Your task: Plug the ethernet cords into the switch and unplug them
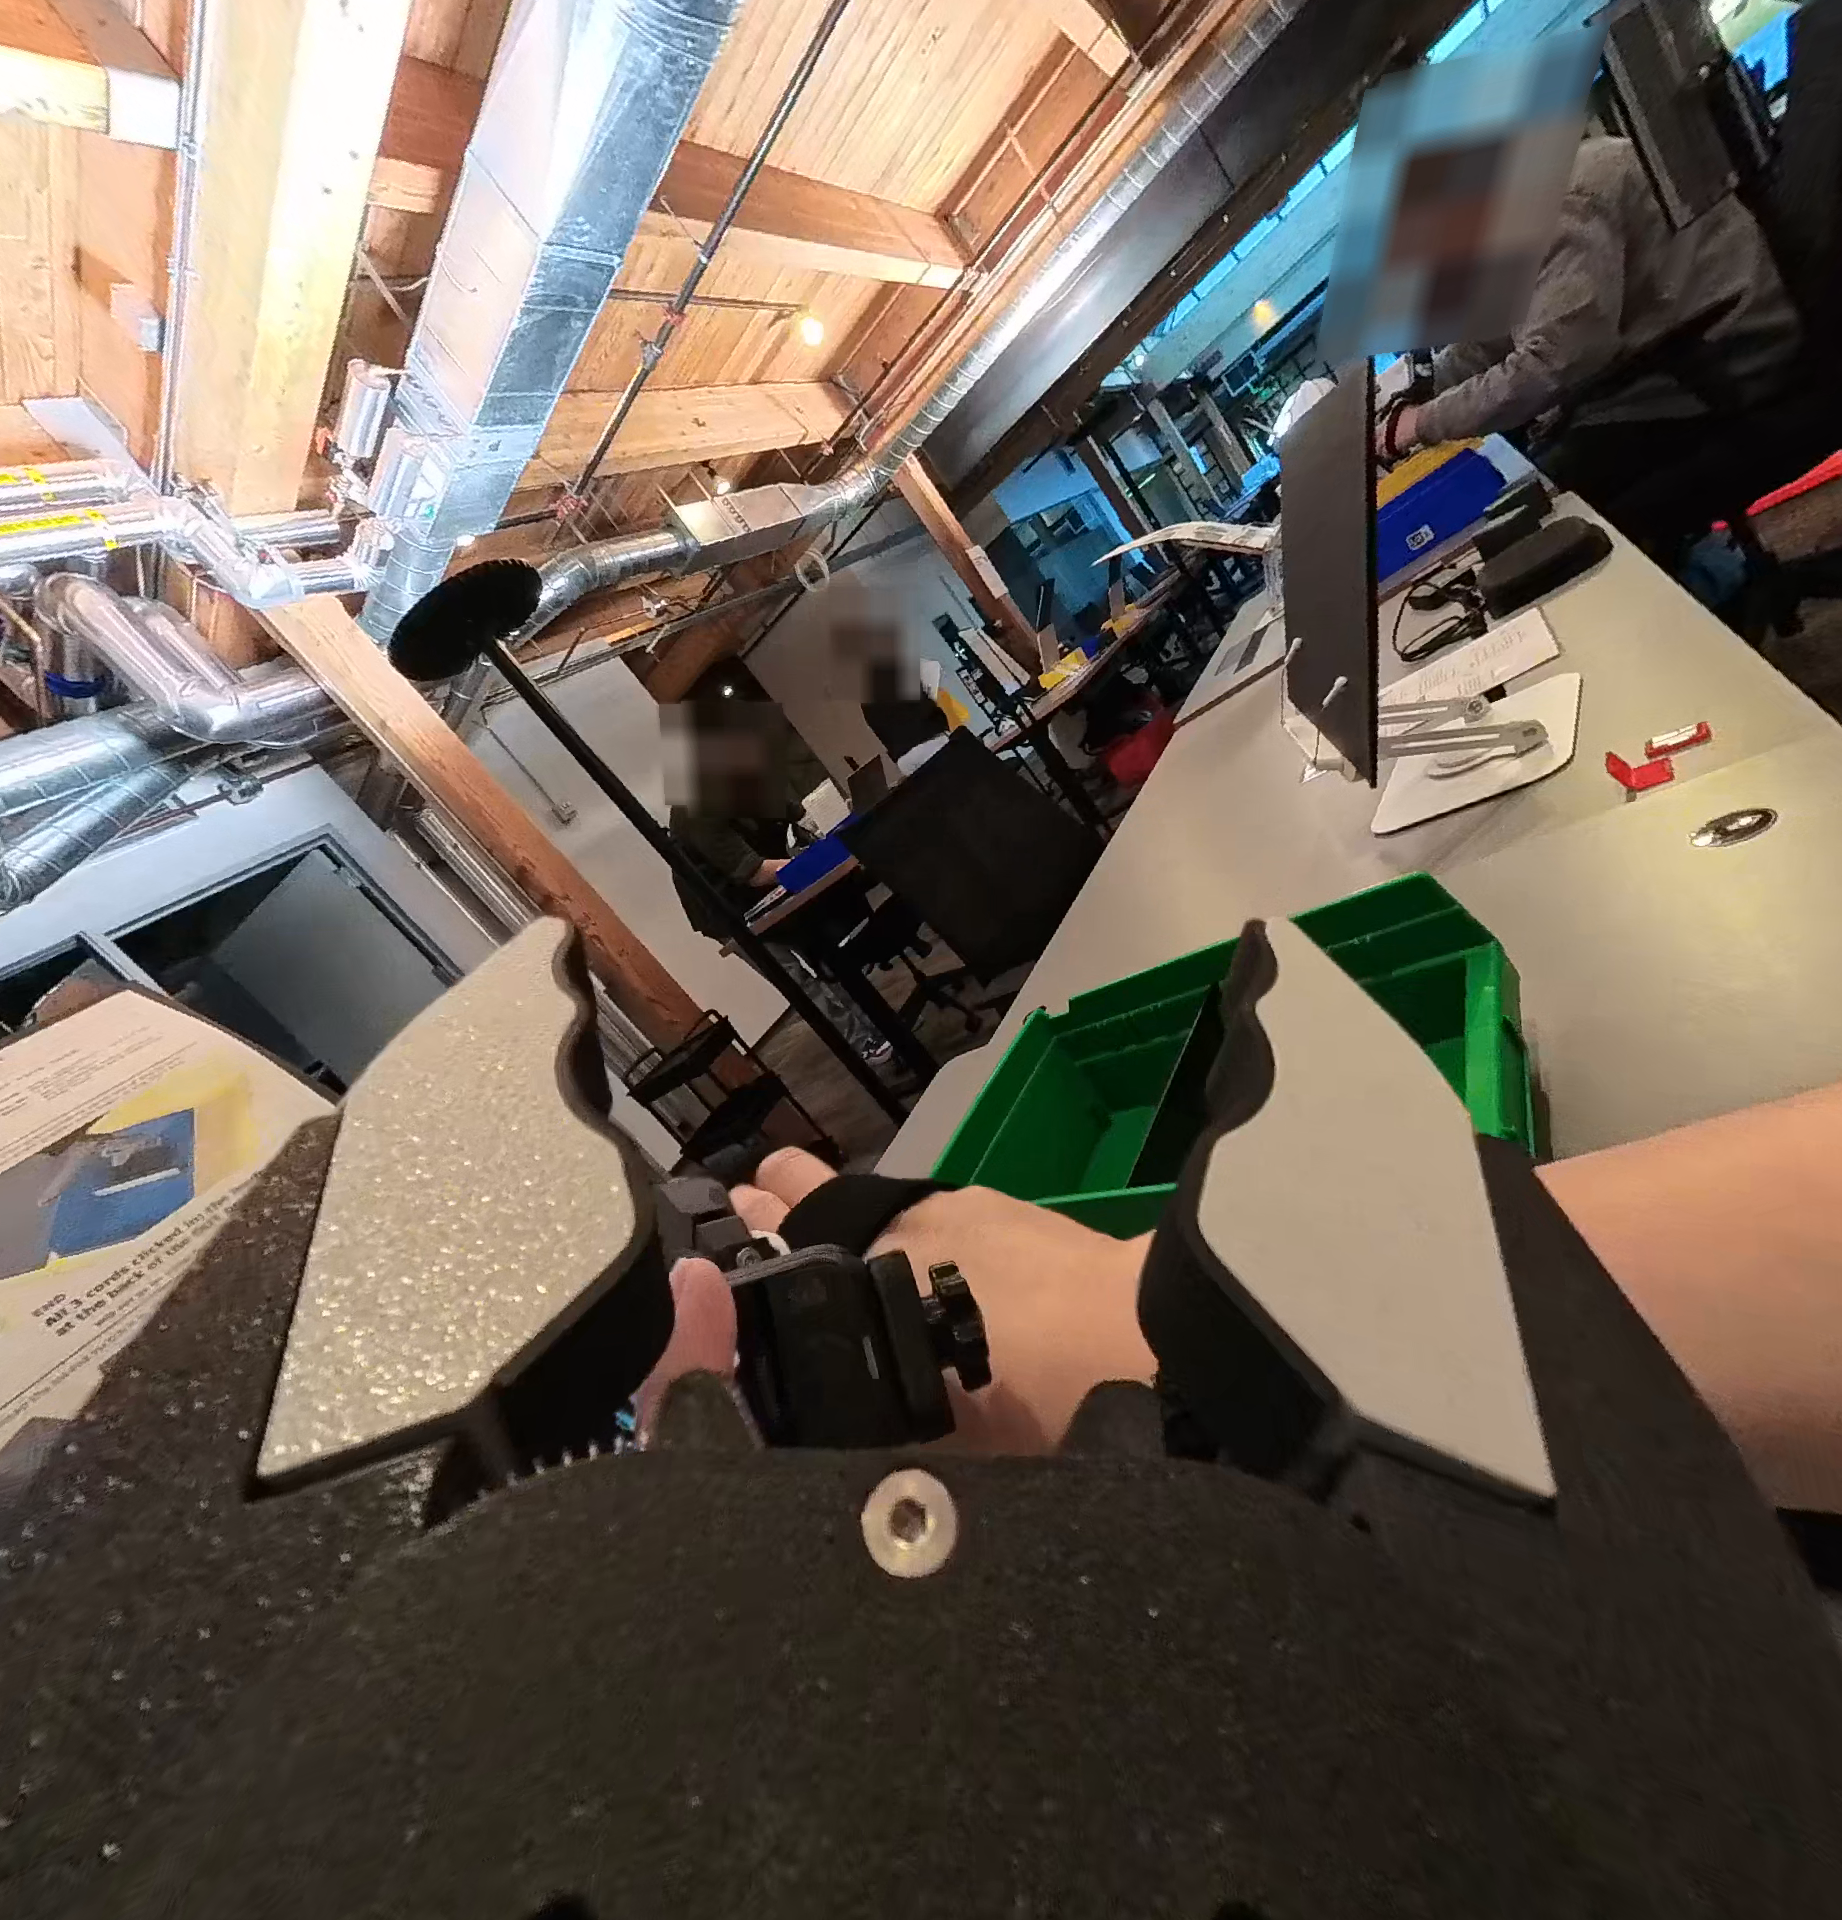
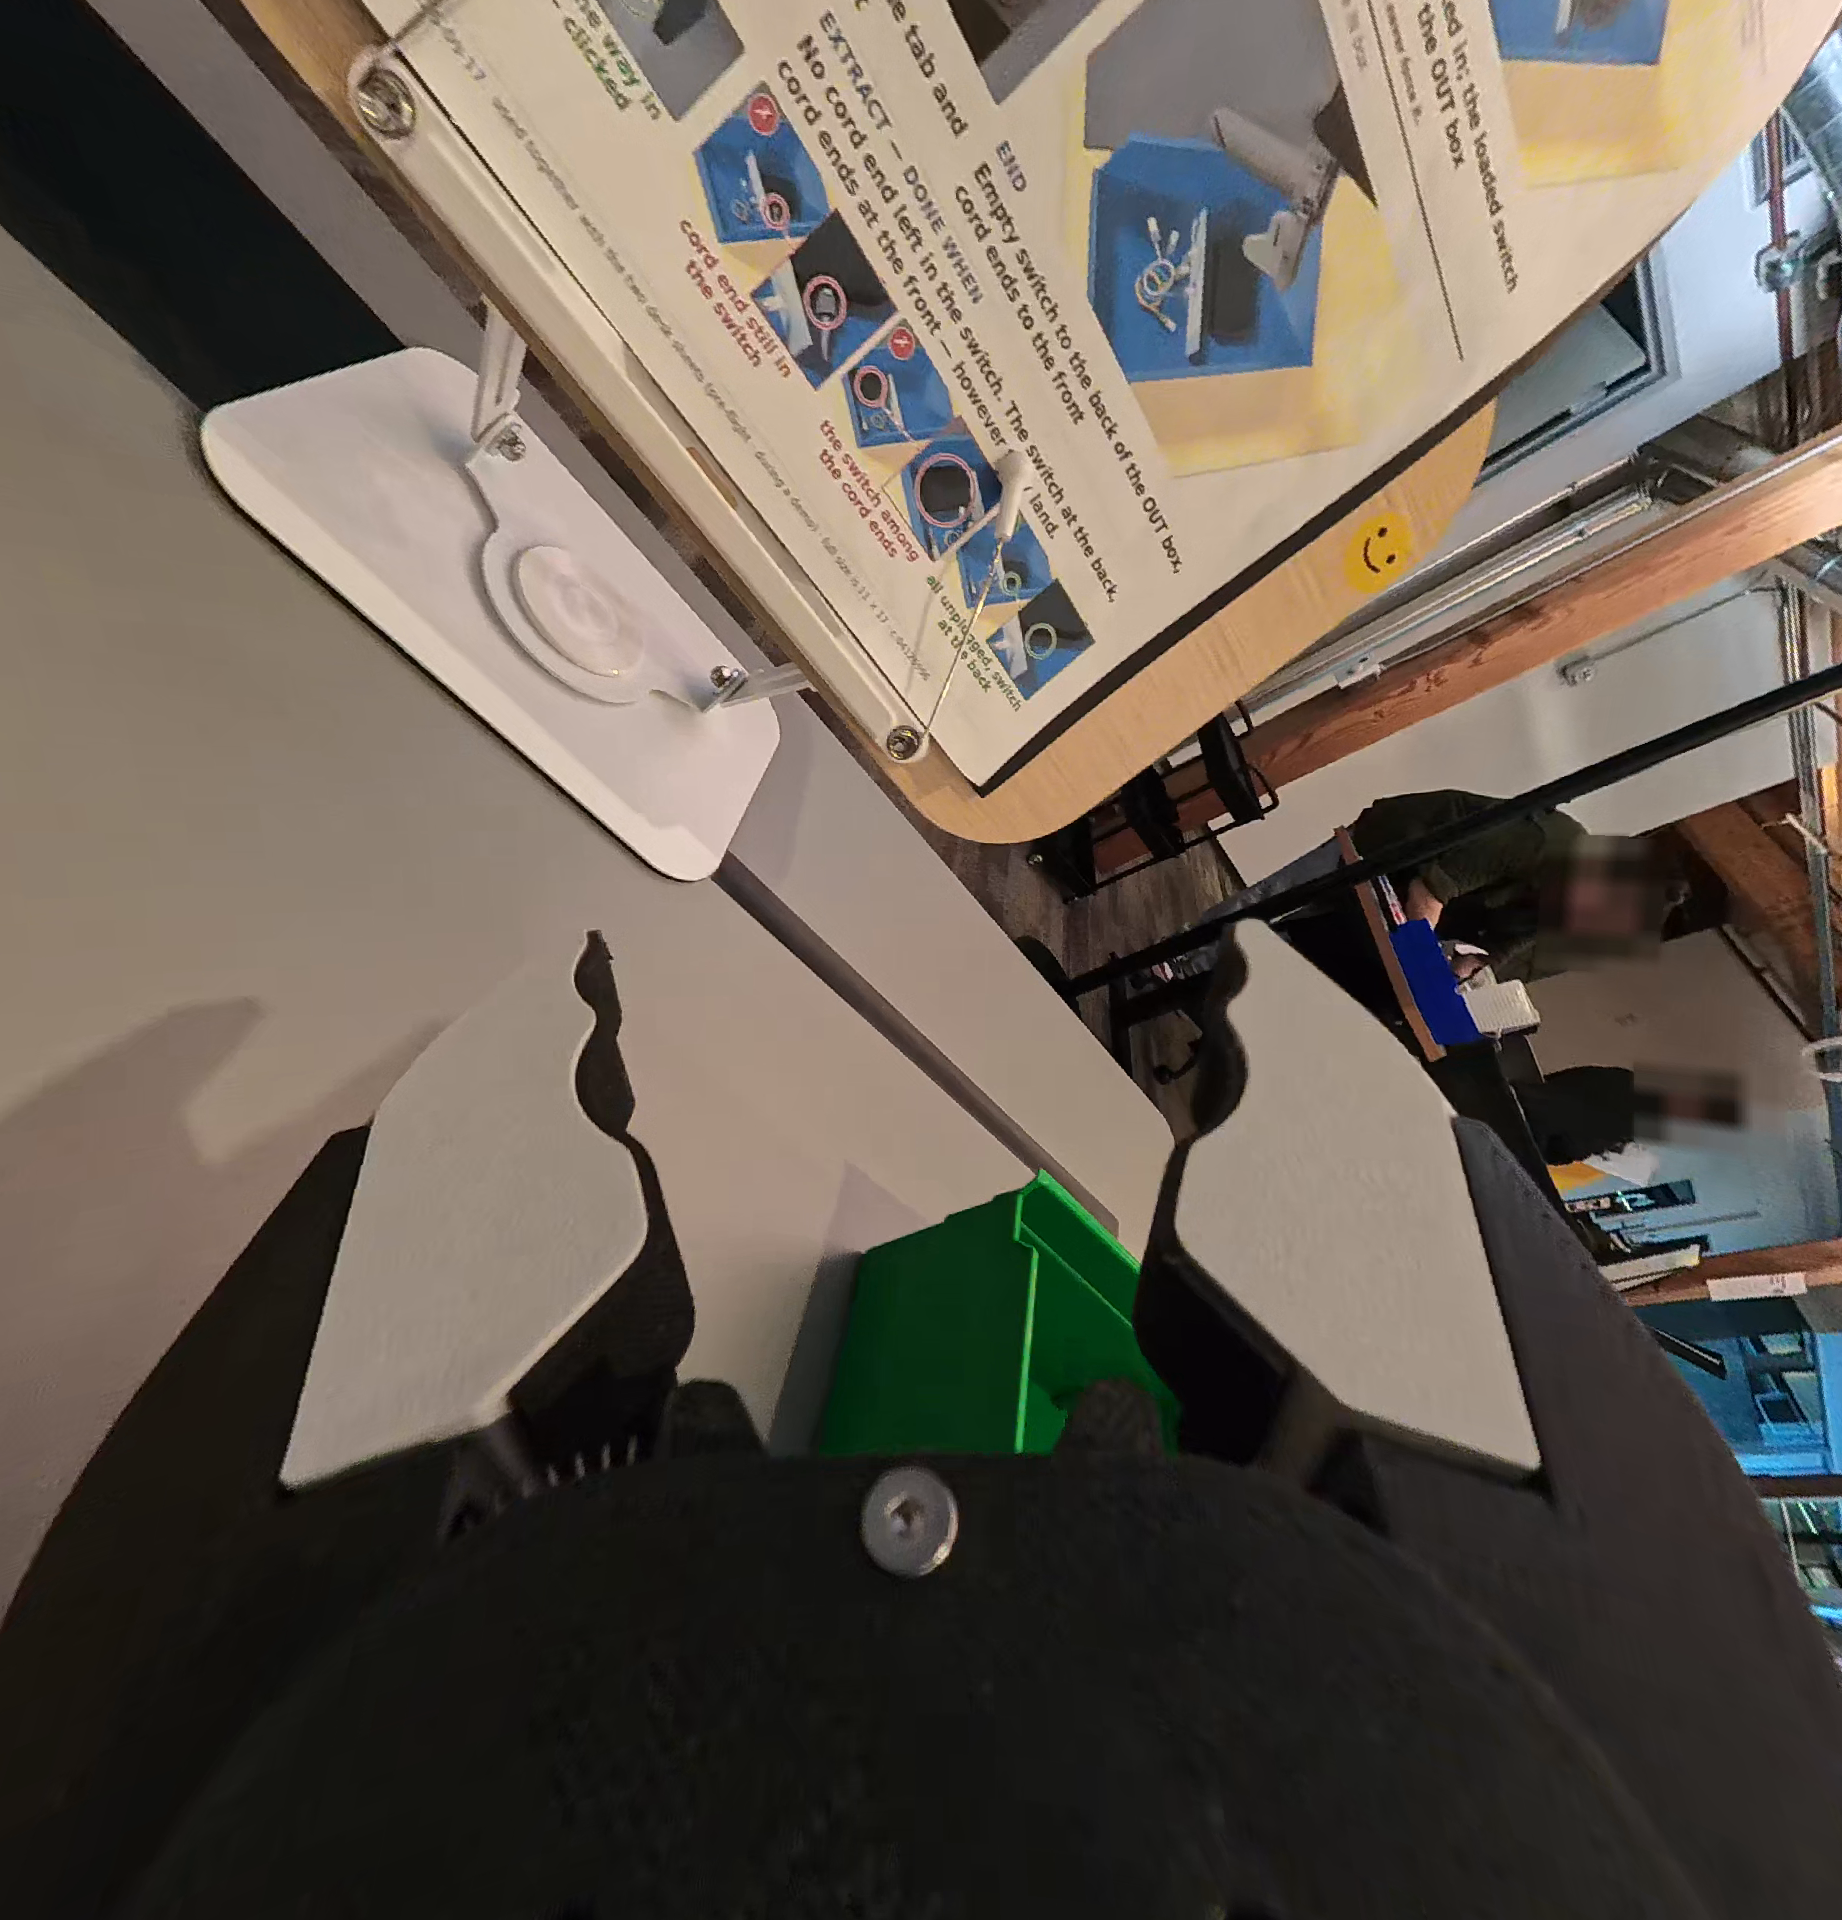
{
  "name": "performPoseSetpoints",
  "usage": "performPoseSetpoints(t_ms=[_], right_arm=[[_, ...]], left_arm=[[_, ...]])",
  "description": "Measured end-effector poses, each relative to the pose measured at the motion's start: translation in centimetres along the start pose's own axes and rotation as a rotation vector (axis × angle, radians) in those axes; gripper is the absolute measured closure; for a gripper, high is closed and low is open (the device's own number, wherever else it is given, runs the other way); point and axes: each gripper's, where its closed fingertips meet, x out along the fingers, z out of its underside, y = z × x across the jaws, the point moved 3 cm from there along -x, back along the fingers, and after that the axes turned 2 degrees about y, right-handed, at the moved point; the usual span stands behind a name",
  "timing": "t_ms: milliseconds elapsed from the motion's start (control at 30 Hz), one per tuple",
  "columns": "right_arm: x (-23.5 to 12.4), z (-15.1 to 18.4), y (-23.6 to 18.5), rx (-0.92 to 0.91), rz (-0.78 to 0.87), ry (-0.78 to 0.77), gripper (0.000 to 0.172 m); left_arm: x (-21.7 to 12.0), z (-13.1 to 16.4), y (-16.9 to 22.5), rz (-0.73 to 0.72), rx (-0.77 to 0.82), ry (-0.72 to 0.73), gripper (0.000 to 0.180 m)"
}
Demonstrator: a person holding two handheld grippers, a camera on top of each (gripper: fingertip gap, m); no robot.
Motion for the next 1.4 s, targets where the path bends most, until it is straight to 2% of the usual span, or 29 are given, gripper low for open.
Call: performPoseSetpoints(t_ms=[433,667,800,933,1033,1167,1233,1300,1367,1400], right_arm=[[-0.1,-0.3,-0.5,0.014,-0.044,0.01,0.063],[0.2,-0.1,-1.0,0.002,-0.055,0.003,0.063],[0.7,0.3,-0.9,0.013,-0.062,-0.003,0.063],[1.8,1.2,-0.6,0.084,-0.11,0.012,0.063],[2.0,1.2,1.5,0.24,-0.134,0.12,0.068],[-1.6,-0.9,7.2,0.483,-0.078,0.441,0.082],[-4.3,-1.9,9.3,0.586,-0.106,0.603,0.099],[-6.9,-2.6,10.9,0.623,-0.105,0.738,0.114],[-9.3,-3.2,11.9,0.573,-0.102,0.849,0.139],[-10.2,-3.4,12.3,0.551,-0.088,0.882,0.145]], left_arm=[[0.6,1.8,0.1,0.017,0.006,-0.08,0.067],[-0.5,-1.5,-0.7,-0.005,0.003,0.022,0.066],[-1.8,-3.1,-2.6,-0.054,0.011,0.058,0.064],[-4.3,-3.4,-7.8,-0.234,0.036,0.038,0.071],[-8.4,-2.4,-14.2,-0.431,0.017,-0.075,0.079],[-15.6,-0.2,-19.8,-0.588,-0.073,-0.313,0.107],[-17.9,0.5,-20.9,-0.649,-0.094,-0.404,0.121],[-18.8,1.3,-21.1,-0.675,-0.089,-0.492,0.136],[-18.6,1.8,-20.6,-0.639,-0.107,-0.535,0.148],[-18.4,2.1,-20.2,-0.613,-0.122,-0.554,0.153]])
